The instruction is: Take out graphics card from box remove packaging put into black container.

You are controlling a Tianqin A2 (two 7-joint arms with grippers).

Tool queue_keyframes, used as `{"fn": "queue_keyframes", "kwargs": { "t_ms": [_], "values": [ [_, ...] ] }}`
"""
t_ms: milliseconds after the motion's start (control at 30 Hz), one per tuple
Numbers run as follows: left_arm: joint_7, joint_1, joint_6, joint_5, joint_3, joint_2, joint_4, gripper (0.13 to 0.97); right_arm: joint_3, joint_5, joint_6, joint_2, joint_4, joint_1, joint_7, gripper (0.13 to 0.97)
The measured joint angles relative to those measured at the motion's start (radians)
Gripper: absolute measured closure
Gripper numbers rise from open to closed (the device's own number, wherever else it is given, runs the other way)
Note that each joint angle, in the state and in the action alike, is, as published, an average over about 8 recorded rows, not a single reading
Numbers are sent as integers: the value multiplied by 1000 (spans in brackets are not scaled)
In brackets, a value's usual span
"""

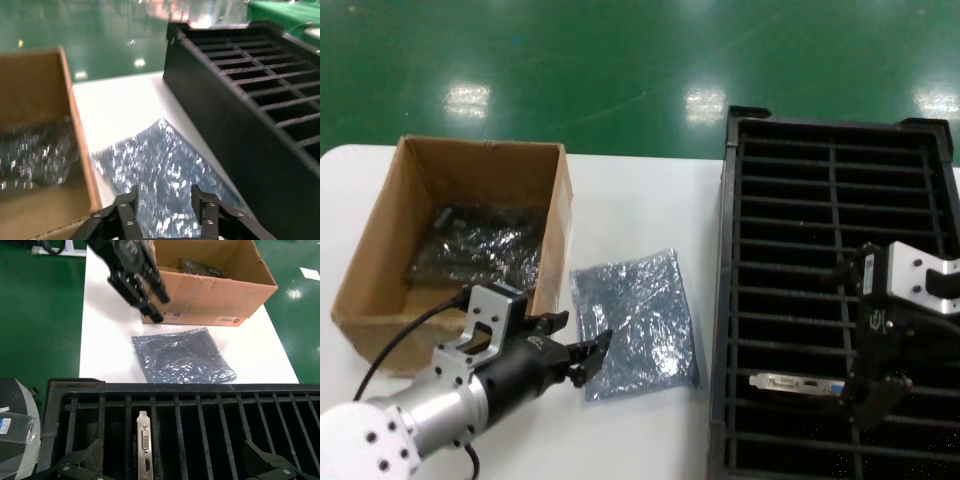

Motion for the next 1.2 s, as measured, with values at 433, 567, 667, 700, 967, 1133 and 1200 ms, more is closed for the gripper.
{"fn": "queue_keyframes", "kwargs": {
  "t_ms": [433, 567, 667, 700, 967, 1133, 1200],
  "values": [
    [216, 69, -39, -226, 38, -160, -334, 514, 0, 0, 0, 0, 0, 0, 0, 129],
    [369, 95, -177, -237, 53, -201, -367, 406, 0, 0, 0, 0, 0, 0, 0, 129],
    [443, 111, -252, -228, 64, -214, -373, 367, 2, 4, 9, -2, -1, -5, -3, 129],
    [457, 115, -267, -228, 66, -216, -372, 347, 4, 7, 15, -3, -1, -9, -5, 129],
    [472, 126, -312, -299, 74, -215, -339, 225, 32, 57, 120, -28, -8, -71, -47, 129],
    [495, 139, -360, -358, 84, -216, -311, 168, 57, 101, 213, -50, -15, -127, -84, 129],
    [505, 144, -380, -383, 88, -216, -299, 157, 68, 120, 252, -59, -18, -150, -99, 129]
  ]
}}
